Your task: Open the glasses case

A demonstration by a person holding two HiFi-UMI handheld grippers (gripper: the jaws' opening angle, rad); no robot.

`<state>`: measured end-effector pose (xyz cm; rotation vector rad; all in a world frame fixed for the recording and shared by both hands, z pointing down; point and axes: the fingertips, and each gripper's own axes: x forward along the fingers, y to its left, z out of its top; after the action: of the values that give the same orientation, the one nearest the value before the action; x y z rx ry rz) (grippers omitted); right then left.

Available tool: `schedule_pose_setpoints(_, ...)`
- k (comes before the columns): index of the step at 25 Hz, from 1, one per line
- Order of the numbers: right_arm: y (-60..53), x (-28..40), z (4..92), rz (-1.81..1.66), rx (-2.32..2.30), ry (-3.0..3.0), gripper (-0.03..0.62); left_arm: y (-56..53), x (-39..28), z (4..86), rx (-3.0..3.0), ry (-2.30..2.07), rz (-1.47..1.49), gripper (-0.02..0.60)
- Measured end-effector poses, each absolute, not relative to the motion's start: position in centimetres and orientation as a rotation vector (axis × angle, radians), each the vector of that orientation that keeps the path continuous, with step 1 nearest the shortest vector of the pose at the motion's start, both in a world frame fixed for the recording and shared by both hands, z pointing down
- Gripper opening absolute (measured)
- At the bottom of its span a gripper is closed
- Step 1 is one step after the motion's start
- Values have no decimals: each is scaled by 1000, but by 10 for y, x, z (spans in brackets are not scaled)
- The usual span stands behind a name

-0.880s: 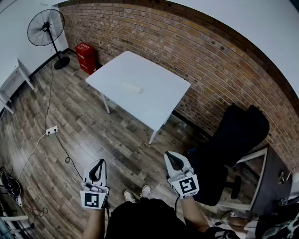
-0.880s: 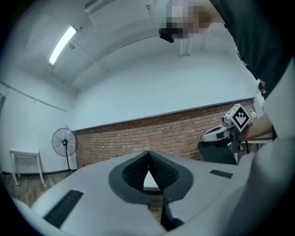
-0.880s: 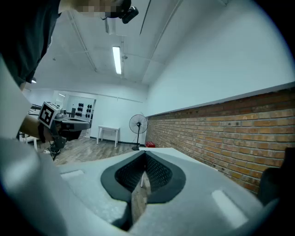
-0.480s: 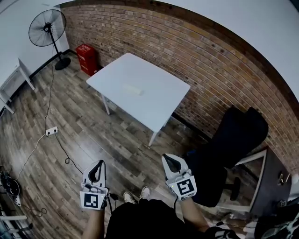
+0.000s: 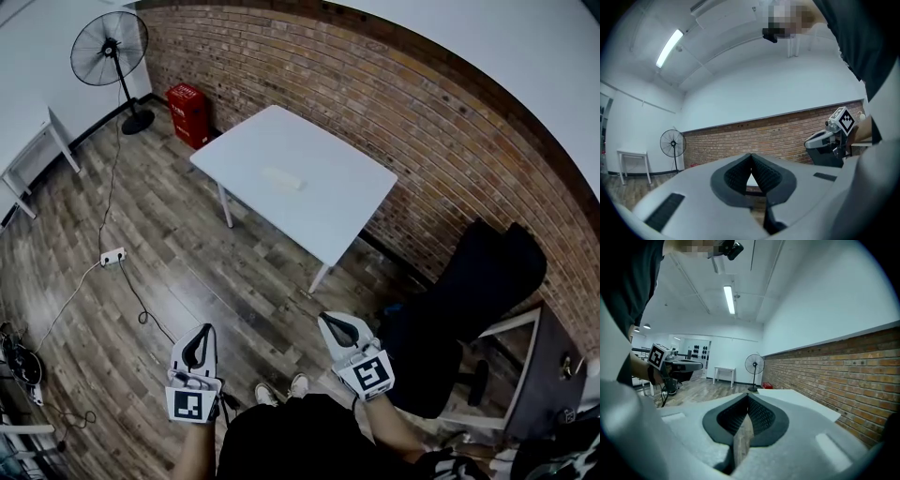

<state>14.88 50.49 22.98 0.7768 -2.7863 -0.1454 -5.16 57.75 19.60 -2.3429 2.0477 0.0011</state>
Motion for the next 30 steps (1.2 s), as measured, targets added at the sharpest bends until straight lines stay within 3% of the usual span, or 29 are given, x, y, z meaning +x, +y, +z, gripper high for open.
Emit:
schedule_pose_setpoints(15,487,98,245,-182,748,-2751,6,563,-103,228,-2388,2079,-4,6)
schedule_pose_setpoints(30,262,86,261,-24,822,-2798,6,333,-97,215,-2436,1977,-104,6)
